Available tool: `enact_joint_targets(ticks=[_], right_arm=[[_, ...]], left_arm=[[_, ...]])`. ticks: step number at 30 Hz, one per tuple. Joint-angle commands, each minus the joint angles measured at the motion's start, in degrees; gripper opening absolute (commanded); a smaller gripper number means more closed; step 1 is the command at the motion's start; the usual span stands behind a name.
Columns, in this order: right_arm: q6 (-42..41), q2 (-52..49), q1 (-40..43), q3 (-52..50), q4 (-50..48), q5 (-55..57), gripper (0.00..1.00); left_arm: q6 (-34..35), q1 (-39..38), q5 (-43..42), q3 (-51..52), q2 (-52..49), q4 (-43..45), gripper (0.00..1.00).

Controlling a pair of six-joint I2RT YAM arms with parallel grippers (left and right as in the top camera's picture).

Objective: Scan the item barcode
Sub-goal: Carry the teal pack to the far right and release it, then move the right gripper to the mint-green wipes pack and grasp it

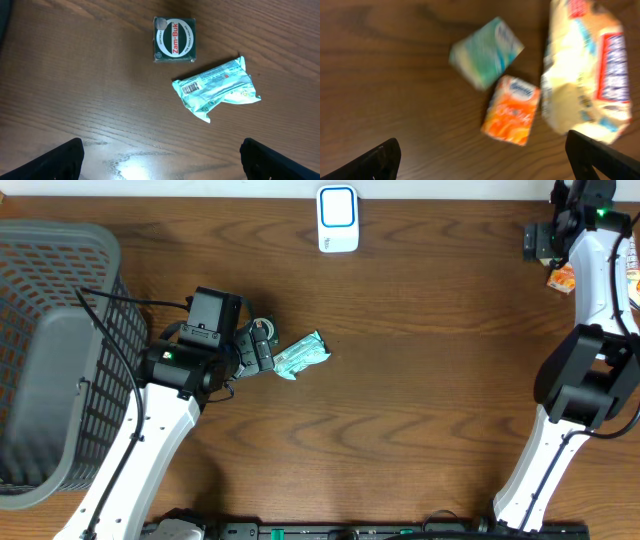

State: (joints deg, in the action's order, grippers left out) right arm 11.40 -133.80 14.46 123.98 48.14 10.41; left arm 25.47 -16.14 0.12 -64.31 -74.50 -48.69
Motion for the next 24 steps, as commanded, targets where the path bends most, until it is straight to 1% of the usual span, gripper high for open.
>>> enact_joint_targets(ticks=[1, 2, 4, 8, 11, 12, 15, 19, 20, 21, 22, 23, 24], right_arm=[[-1.7, -0.4, -0.9, -1.1, 1.1, -9.0, 0.99], [-1.7, -0.4, -1.1, -1.1, 1.6, -12.4, 0.99], [-1.7, -0.4, -1.6, -1.1, 2.9, -23.3, 0.99], [-1.7, -0.4, -2.9, -1.1, 6.4, -49.4, 0.99], [-1.7, -0.4, -4.7, -1.1, 10.8, -62.1, 0.99], [-1.7, -0.4, -5.7, -1.1, 13.4, -64.5, 0.99], [-1.2, -0.4, -8.9, -1.1, 21.0, -64.9, 0.99], [0.5, -0.4, -14.8, -1.1, 29.9, -59.5, 0.99], [0.5, -0.4, -16.2, -1.1, 31.2, -57.6, 0.91], [0.5, -0.4, -17.9, -1.1, 32.1, -54.9, 0.8], [0.4, -0.4, -19.5, -1.1, 32.4, -52.2, 0.73], [0.3, -0.4, -21.7, -1.1, 32.5, -48.7, 0.62], [-0.4, -0.4, -23.1, -1.1, 32.6, -46.5, 0.59]], left_arm=[[0.1, 0.1, 0.1, -0.7, 0.1, -0.1, 0.98], [0.1, 0.1, 0.1, -0.7, 0.1, -0.1, 0.98], [0.1, 0.1, 0.1, -0.7, 0.1, -0.1, 0.98], [0.0, 0.1, 0.1, -0.7, 0.1, -0.1, 0.97], [0.0, 0.1, 0.1, -0.7, 0.1, -0.1, 0.97], [0.1, 0.1, 0.1, -0.7, 0.1, -0.1, 0.98], [0.1, 0.1, 0.1, -0.7, 0.1, -0.1, 0.98], [0.1, 0.1, 0.1, -0.7, 0.1, -0.1, 0.98], [0.1, 0.1, 0.1, -0.7, 0.1, -0.1, 0.98], [0.1, 0.1, 0.1, -0.7, 0.1, -0.2, 0.98], [0.1, 0.1, 0.1, -0.7, 0.1, -0.1, 0.97], [0.1, 0.1, 0.1, -0.7, 0.1, -0.1, 0.98], [0.1, 0.1, 0.1, -0.7, 0.1, -0.1, 0.98]])
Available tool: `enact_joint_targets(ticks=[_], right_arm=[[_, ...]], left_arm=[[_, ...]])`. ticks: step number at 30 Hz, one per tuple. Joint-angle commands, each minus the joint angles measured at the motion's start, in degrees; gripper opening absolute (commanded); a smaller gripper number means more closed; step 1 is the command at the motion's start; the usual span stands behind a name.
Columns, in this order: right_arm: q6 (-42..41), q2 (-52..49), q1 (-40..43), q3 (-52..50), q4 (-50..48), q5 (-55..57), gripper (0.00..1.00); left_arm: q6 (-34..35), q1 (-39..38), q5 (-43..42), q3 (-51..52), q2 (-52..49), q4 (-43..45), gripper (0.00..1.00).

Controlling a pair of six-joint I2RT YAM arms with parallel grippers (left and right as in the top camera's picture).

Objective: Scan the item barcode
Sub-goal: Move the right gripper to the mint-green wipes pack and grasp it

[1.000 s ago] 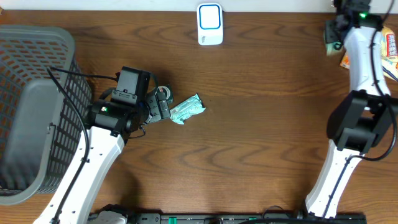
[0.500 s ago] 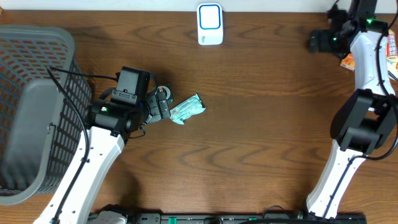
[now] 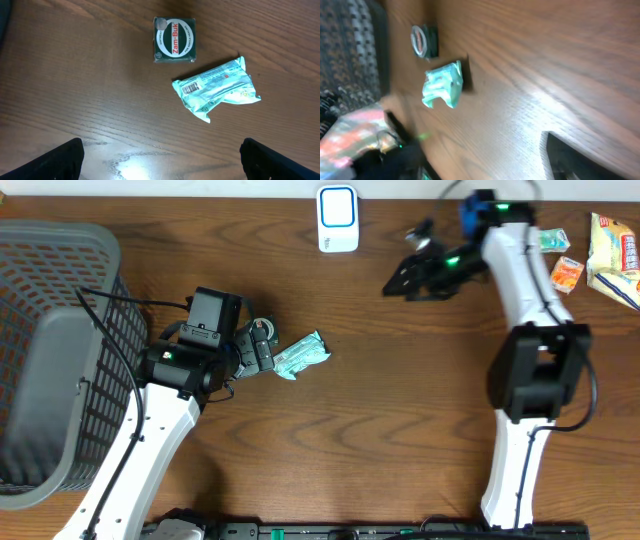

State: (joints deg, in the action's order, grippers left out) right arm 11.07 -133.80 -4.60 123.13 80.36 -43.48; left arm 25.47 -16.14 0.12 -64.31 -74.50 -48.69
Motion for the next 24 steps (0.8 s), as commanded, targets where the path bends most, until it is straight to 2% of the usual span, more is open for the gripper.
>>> enact_joint_targets(ticks=[1, 5, 9, 18, 24], right_arm=[[-1.6, -0.4, -5.9, -0.3, 0.7, 9.7, 0.56], [-4.4, -0.4, -12.1, -0.3, 1.8, 13.0, 0.41], [-6.2, -0.4, -18.7, -0.3, 1.9, 14.8, 0.38], [-21.4, -0.4, -27.5, -0.3, 1.2, 28.2, 0.16], [-29.0, -0.4, -30.0, -2.6, -1.3, 32.5, 0.11]], left_arm=[[0.1, 0.1, 0.1, -0.7, 0.1, -0.1, 0.98], [0.1, 0.1, 0.1, -0.7, 0.1, -0.1, 0.98], [0.1, 0.1, 0.1, -0.7, 0.1, -0.1, 0.98], [0.1, 0.1, 0.1, -0.7, 0.1, -0.1, 0.98], [0.1, 0.1, 0.1, -0.7, 0.1, -0.1, 0.97]])
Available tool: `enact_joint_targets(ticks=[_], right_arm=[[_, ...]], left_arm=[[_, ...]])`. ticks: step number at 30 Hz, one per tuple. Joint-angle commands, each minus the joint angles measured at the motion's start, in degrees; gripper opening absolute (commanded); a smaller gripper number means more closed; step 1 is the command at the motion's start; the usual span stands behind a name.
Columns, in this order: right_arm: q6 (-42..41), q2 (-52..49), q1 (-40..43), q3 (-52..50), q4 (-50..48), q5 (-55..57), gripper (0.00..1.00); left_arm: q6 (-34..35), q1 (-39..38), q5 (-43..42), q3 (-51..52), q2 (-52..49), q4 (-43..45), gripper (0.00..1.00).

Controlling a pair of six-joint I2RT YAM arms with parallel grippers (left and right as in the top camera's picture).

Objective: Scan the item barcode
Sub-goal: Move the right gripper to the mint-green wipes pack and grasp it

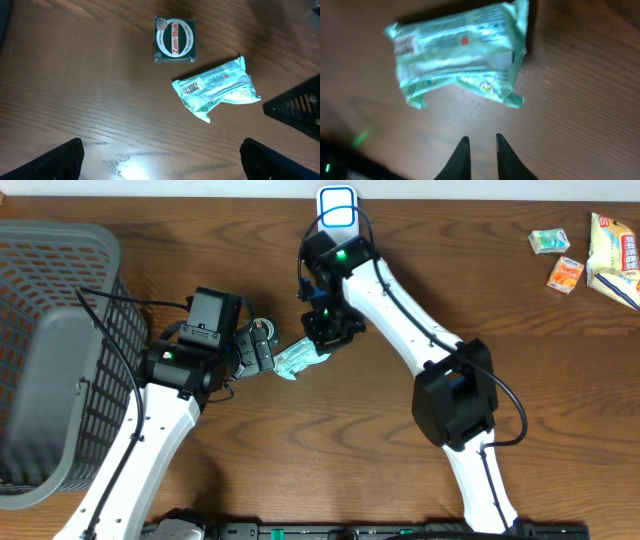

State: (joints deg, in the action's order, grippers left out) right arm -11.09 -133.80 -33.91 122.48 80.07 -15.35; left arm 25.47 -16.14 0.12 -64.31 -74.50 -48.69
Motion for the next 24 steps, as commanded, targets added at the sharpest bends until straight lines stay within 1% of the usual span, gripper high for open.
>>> enact_joint_targets(ticks=[1, 5, 8, 14, 18, 19, 22, 24], right_arm=[[-7.4, -0.4, -0.9, -2.9, -1.7, 4.4, 0.12], [-10.0, -0.4, -1.1, -8.4, -5.6, 4.3, 0.12], [-10.1, -0.4, -1.1, -11.1, -8.5, 4.3, 0.13], [-10.8, -0.3, 0.8, -11.4, -16.5, 3.7, 0.13], [-12.5, -0.3, 3.0, -11.2, -23.1, -2.7, 0.11], [-12.5, -0.3, 4.2, -11.1, -26.1, -6.1, 0.11], [-12.4, -0.3, 6.4, -10.7, -27.3, -12.4, 0.14], [-12.1, -0.3, 7.8, -10.7, -26.8, -15.2, 0.18]], left_arm=[[0.1, 0.1, 0.1, -0.7, 0.1, -0.1, 0.98], [0.1, 0.1, 0.1, -0.7, 0.1, -0.1, 0.98], [0.1, 0.1, 0.1, -0.7, 0.1, -0.1, 0.98], [0.1, 0.1, 0.1, -0.7, 0.1, -0.1, 0.98], [0.1, 0.1, 0.1, -0.7, 0.1, -0.1, 0.98], [0.1, 0.1, 0.1, -0.7, 0.1, -0.2, 0.98], [0.1, 0.1, 0.1, -0.7, 0.1, -0.1, 0.98], [0.0, 0.1, 0.1, -0.7, 0.1, -0.1, 0.97]])
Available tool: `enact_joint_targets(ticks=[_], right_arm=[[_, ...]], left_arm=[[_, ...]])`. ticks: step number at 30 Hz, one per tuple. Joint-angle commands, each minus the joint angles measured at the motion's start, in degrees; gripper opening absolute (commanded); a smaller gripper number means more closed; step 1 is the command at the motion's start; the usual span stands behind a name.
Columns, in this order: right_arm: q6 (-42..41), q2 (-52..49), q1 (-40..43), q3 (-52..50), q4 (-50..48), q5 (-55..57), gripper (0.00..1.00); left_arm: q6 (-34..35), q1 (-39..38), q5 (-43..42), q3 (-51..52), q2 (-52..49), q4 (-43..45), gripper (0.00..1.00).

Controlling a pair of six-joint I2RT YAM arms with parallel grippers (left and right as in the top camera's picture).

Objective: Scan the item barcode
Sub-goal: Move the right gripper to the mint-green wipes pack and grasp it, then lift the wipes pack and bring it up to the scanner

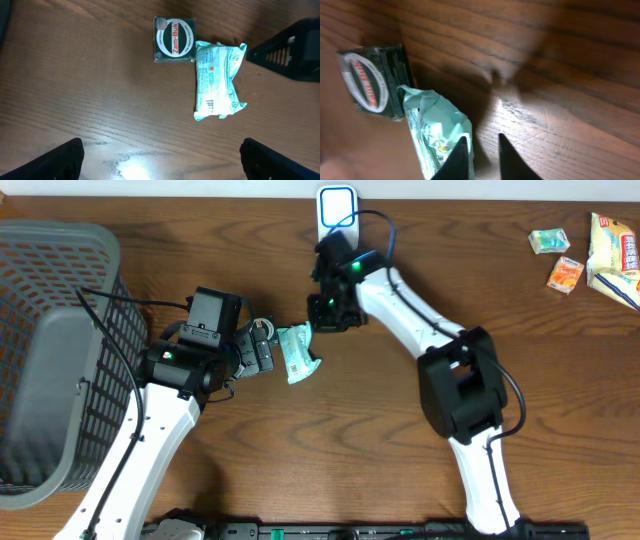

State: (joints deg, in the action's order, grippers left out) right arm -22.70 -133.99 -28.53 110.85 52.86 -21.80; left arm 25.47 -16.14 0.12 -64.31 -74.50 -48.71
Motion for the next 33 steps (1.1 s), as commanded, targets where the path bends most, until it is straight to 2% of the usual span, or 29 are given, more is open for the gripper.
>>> enact_joint_targets(ticks=[1, 5, 9, 11, 13, 16, 22, 26, 29, 33], right_arm=[[0.5, -0.1, 3.1, 0.9, 0.8, -10.4, 0.2], [9.9, -0.1, 5.1, 0.9, 4.5, -20.9, 0.31], [18.9, -0.1, 5.1, 0.9, 9.8, -24.8, 0.61], [20.6, -0.2, 4.5, 0.8, 10.7, -23.5, 0.71], [20.4, -0.2, 3.8, 0.4, 10.3, -20.3, 0.77], [18.7, -0.2, 2.2, -0.8, 8.0, -14.6, 0.78], [12.3, -0.2, -0.5, -5.9, 0.4, -12.1, 0.69], [10.7, -0.2, -1.4, -9.7, -4.4, -12.2, 0.67], [9.3, -0.2, -1.6, -11.8, -6.8, -12.2, 0.48], [9.2, 0.0, -1.2, -11.7, -6.7, -12.5, 0.17]], left_arm=[[0.0, 0.1, 0.1, -0.7, 0.1, -0.1, 0.98], [0.1, 0.1, 0.1, -0.7, 0.1, -0.1, 0.98], [0.1, 0.1, 0.1, -0.7, 0.1, -0.1, 0.98], [0.1, 0.1, 0.1, -0.7, 0.1, -0.1, 0.98], [0.1, 0.1, 0.1, -0.7, 0.1, -0.1, 0.98], [0.1, 0.1, 0.1, -0.7, 0.1, -0.1, 0.97], [0.1, 0.1, 0.1, -0.7, 0.1, -0.1, 0.98], [0.1, 0.1, 0.1, -0.7, 0.1, -0.1, 0.97], [0.1, 0.1, 0.1, -0.7, 0.1, -0.1, 0.98], [0.1, 0.1, 0.1, -0.7, 0.1, -0.1, 0.98]])
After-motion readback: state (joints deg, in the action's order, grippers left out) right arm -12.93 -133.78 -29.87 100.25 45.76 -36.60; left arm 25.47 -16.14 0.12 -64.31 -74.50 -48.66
